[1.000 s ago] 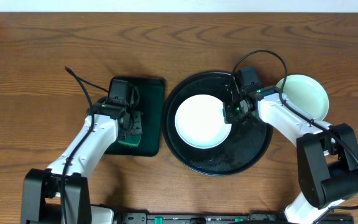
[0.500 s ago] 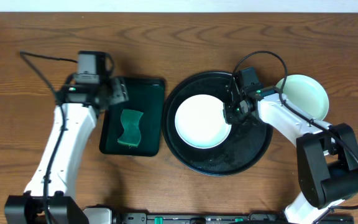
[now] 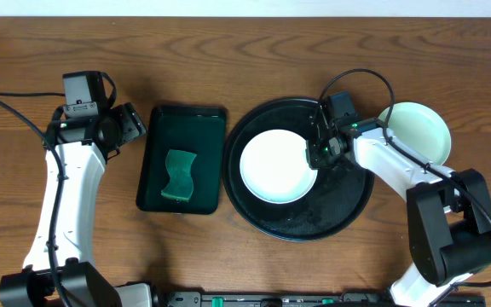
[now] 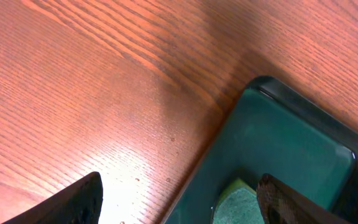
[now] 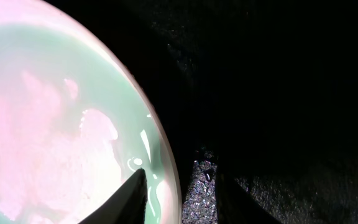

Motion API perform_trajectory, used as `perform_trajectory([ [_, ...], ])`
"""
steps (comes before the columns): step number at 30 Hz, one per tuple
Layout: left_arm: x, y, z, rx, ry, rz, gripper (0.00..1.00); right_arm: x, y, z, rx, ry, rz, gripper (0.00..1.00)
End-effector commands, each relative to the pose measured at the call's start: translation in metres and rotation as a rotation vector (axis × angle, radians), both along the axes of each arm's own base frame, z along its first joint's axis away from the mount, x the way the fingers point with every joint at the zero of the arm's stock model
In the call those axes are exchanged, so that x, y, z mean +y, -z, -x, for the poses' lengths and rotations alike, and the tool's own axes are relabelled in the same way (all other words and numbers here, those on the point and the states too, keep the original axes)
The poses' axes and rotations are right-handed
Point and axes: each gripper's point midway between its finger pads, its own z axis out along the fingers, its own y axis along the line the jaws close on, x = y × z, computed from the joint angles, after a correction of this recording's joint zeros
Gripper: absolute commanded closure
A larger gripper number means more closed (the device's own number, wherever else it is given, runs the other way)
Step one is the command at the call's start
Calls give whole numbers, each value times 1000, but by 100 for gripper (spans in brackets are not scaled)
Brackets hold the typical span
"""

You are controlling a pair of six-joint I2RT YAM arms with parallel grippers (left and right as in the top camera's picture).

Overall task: Clean dirty plates on tray and stack at the side
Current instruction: 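Release the sponge and raise left gripper away to the left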

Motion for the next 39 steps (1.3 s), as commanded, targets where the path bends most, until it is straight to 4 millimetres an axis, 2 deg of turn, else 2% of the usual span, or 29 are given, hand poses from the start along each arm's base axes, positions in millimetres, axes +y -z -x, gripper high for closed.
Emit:
perform_trajectory([
  [1, 3, -7, -2, -17, -17, -6, 20, -2, -1, 1, -6, 3, 5, 66],
  [6, 3, -7, -2, -17, -17, -6, 20, -3, 5, 1, -21, 5, 6, 68],
  [10, 3, -7, -2, -17, -17, -6, 20, -3, 6, 2, -21, 5, 6, 77],
  [25, 3, -7, -2, -17, -17, -6, 20, -1, 4, -7, -57, 6, -7, 75],
  [28, 3, -7, -2, -17, -17, -6, 20, 0, 2, -9, -68, 6, -11, 87],
  [34, 3, -7, -2, -17, -17, -6, 20, 0, -4, -10, -81, 6, -15, 99],
  [39, 3, -7, -2, -17, -17, -6, 20, 0, -11, -9, -89, 6, -18, 99],
])
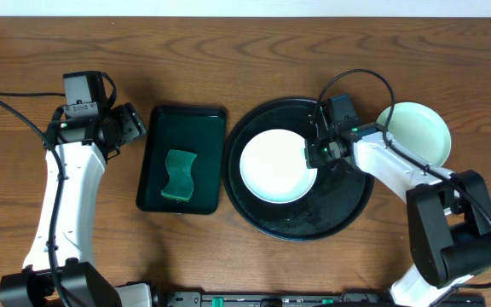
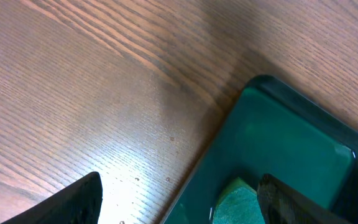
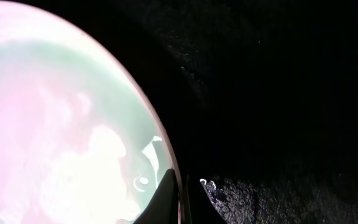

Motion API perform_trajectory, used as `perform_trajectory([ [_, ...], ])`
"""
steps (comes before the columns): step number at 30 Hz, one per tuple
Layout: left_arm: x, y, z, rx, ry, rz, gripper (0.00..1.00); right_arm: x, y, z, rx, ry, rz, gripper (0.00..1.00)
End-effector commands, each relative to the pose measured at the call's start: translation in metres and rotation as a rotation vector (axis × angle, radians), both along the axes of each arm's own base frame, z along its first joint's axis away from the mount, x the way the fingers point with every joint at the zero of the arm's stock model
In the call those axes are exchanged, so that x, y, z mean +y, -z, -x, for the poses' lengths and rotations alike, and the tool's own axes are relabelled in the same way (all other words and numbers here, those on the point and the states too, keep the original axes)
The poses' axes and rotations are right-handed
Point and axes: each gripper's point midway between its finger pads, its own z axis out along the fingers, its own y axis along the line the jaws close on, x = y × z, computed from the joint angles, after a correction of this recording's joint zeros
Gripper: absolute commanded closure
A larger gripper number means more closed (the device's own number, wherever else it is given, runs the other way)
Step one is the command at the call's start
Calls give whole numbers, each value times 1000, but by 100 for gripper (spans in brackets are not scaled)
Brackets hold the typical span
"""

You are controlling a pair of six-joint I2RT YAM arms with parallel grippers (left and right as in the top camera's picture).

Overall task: Clean dirty plates on tray and stack at the side
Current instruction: 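Release the sponge and raise left gripper away to the left, then lift the white plate by its rim with the right gripper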

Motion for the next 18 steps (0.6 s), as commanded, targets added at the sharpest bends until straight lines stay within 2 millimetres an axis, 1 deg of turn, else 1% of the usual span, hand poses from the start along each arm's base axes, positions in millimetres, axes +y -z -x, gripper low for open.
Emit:
perform_trajectory([
  [1, 4, -7, -2, -19, -17, -6, 20, -3, -12, -1, -31, 11, 5, 99],
  [10, 4, -7, -2, -19, -17, -6, 20, -8, -10, 6, 10, 38, 7, 99],
  [12, 4, -7, -2, -19, -17, -6, 20, -8, -13, 8, 19, 37, 3, 99],
  [15, 4, -7, -2, -19, -17, -6, 20, -11, -24, 8, 21, 47, 4, 99],
  [18, 4, -7, -2, -19, -17, -6, 20, -15, -43, 6, -4, 57, -5, 99],
])
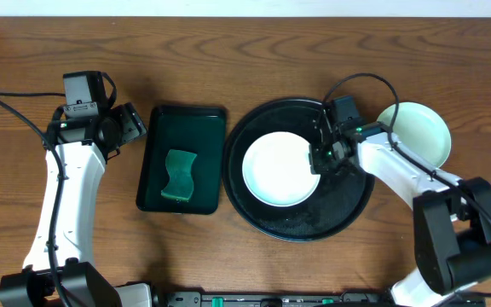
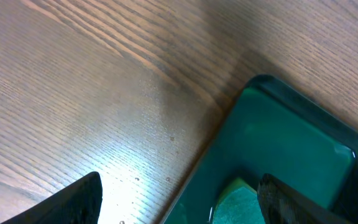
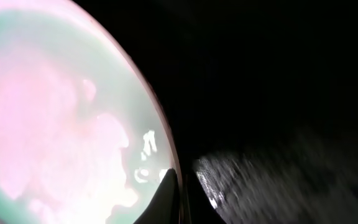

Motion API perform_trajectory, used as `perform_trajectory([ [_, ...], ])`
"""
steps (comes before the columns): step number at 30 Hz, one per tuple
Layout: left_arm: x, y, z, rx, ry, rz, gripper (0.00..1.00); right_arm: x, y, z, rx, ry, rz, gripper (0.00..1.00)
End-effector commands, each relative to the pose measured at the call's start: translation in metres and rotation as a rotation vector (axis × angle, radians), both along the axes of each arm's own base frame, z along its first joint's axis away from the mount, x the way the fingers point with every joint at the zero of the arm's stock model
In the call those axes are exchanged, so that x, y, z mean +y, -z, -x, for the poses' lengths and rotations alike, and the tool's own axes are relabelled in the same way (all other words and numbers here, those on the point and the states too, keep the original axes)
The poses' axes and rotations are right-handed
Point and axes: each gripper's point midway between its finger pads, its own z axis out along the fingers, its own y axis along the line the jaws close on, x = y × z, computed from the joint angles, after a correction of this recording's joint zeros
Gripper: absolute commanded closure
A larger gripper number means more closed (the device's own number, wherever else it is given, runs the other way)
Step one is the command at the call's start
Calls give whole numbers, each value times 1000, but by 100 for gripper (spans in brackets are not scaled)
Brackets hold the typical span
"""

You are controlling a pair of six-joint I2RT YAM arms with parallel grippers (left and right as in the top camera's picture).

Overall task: Clean dirty plates on tray and stack at the side
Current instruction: 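Lift the white plate by its rim with the right gripper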

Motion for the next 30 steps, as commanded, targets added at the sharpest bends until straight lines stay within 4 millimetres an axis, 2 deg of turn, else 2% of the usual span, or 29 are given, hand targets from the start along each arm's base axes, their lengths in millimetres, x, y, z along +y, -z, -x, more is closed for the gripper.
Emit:
perform_trajectory([
  [1, 4, -7, -2, -19, -17, -6, 20, -3, -42, -18, -106, 33, -30, 99],
  [8, 4, -7, -2, -19, -17, -6, 20, -4, -94, -14, -215, 52, -73, 99],
  [15, 4, -7, -2, -19, -17, -6, 20, -4, -118, -12, -222, 118, -96, 99],
  [21, 4, -7, -2, -19, -17, -6, 20, -7, -159, -24, -270, 170, -61, 99],
  [25, 4, -7, -2, -19, -17, -6, 20, 1, -186, -33, -302, 200, -87, 99],
  [30, 4, -7, -2, -19, -17, -6, 20, 24, -193, -45, -284, 171, -113, 99],
])
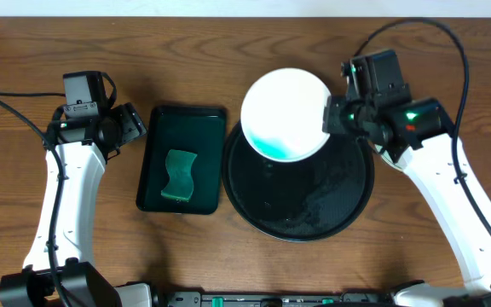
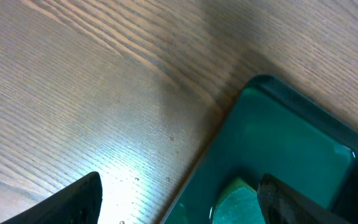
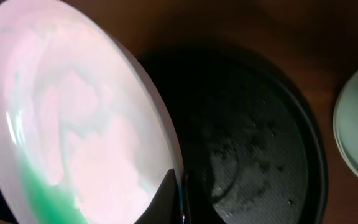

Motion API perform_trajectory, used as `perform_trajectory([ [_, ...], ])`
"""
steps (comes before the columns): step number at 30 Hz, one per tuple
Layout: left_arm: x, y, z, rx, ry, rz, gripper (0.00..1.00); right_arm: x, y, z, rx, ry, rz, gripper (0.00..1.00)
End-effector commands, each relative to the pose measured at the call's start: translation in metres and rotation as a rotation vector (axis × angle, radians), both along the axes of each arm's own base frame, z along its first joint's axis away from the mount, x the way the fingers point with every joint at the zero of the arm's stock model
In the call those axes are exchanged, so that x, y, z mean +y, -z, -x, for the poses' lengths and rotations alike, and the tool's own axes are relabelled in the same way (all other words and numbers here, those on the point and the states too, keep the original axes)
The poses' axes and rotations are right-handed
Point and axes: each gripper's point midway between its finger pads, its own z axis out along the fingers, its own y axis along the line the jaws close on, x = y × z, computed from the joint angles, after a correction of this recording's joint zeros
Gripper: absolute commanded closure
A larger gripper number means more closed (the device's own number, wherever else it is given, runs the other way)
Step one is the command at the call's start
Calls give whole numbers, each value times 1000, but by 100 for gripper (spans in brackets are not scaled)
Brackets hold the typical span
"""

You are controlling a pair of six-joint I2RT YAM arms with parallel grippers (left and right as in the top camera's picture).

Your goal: Clean dirty plates on tray and stack at the side

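Observation:
My right gripper (image 1: 329, 121) is shut on the right rim of a pale green plate (image 1: 285, 101), which hangs tilted above the back of the round black tray (image 1: 331, 200). The wrist view shows the plate (image 3: 73, 124) pinched at its edge by my gripper (image 3: 180, 199), green liquid pooled at its low side, the tray (image 3: 253, 143) beneath. A second pale green plate lies on the table to the tray's right; the arm hides it from overhead. My left gripper (image 2: 179, 199) hovers open over the left edge of the dark green rectangular tray (image 1: 182, 159), above the green sponge (image 1: 178, 175).
The wooden table (image 1: 228, 256) surrounds both trays. The rectangular tray (image 2: 291, 149) holds liquid around the sponge (image 2: 238, 202). Cables arc over the table's back right, and the table's far edge runs along the top of the overhead view.
My right gripper has gone up and toward the back with the plate, which lay flat in the round tray and now hangs tilted above it. The left arm has not moved.
At first my right gripper stood open around the right rim of the plate lying in the round tray. Then it was shut on that rim, with the plate still down. Now the plate is held tilted above the tray. The left gripper stayed open over the sponge tray throughout.

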Motion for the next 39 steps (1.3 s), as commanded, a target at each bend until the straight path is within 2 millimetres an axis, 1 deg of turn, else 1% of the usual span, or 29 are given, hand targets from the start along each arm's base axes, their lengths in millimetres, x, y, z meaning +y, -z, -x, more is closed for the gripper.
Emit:
perform_trajectory([
  [1, 4, -7, -2, -19, -17, -6, 20, 26, 5, -10, 37, -14, -36, 99],
  [2, 4, -7, -2, -19, -17, -6, 20, 38, 6, -13, 47, -37, -54, 99],
  [6, 4, -7, -2, -19, -17, -6, 20, 72, 16, -24, 75, -67, -104, 99],
  [10, 4, -7, -2, -19, -17, -6, 20, 106, 34, -33, 77, -94, -139, 99],
  [15, 4, -7, -2, -19, -17, -6, 20, 147, 52, -42, 36, -159, -162, 99],
  [17, 4, -7, -2, -19, -17, -6, 20, 167, 58, -46, 4, -187, -176, 99],
  [19, 4, -7, -2, -19, -17, -6, 20, 177, 64, -49, -9, -182, -181, 99],
  [21, 4, -7, -2, -19, -17, -6, 20, 186, 72, -52, -18, -174, -176, 99],
  [25, 4, -7, -2, -19, -17, -6, 20, 195, 85, -54, -48, -170, -139, 99],
  [29, 4, -7, -2, -19, -17, -6, 20, 196, 86, -56, -87, -155, -87, 99],
  [35, 4, -7, -2, -19, -17, -6, 20, 198, 85, -56, -150, -195, -3, 99],
  [39, 4, -7, -2, -19, -17, -6, 20, 192, 83, -59, -198, -184, 69, 99],
])
